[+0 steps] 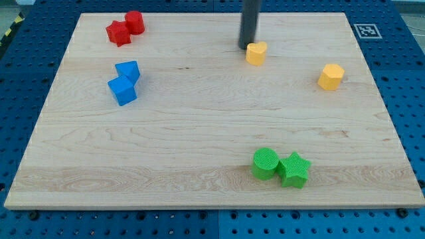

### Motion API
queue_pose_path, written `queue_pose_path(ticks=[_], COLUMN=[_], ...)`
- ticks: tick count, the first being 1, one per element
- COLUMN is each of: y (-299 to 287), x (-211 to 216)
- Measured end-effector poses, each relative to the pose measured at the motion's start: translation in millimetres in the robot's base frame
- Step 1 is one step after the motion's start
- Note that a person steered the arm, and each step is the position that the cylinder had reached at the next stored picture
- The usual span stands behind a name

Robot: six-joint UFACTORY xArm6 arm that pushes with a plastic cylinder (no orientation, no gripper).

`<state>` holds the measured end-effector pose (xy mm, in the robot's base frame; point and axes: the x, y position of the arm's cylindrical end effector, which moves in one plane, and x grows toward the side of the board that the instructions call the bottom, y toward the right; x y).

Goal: Push the yellow heart into the yellow hexagon

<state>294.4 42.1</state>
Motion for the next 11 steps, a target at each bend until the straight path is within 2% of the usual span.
queue_pose_path(ticks=[1,2,3,4,6,8,11], y=[-32,-10,18,33,29,77,113], x=[1,30,41,41,10,47,60])
